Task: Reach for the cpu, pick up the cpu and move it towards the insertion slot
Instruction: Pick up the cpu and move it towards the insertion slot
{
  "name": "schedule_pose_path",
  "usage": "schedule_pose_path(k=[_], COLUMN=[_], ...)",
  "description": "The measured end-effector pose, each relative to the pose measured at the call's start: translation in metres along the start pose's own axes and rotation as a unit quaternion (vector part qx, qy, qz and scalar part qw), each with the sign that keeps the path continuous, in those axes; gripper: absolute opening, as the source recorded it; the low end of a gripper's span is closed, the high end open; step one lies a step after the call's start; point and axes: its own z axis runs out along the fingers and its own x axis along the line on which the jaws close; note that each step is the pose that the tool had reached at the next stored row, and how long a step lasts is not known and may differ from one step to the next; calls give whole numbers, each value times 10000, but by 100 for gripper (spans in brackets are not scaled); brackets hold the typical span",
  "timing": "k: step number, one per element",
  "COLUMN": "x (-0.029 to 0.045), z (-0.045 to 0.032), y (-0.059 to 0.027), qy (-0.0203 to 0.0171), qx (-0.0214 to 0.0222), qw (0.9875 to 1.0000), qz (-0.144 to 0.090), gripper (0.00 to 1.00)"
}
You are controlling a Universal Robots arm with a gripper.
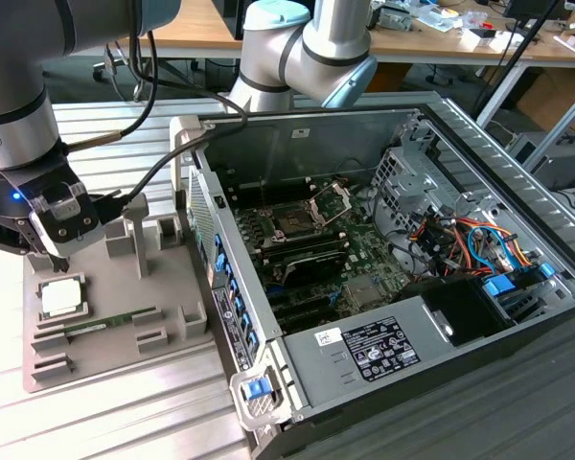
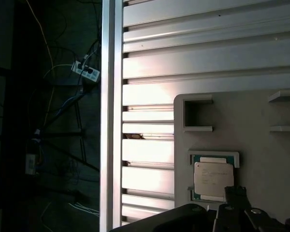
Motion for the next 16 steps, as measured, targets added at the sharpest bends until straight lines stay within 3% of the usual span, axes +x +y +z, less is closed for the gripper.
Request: schedule_pose_path(k=[16], x=[0], z=[67], y=[-3], qy=[0], qx=[0], qw=[10000], qz=[0], gripper=[10])
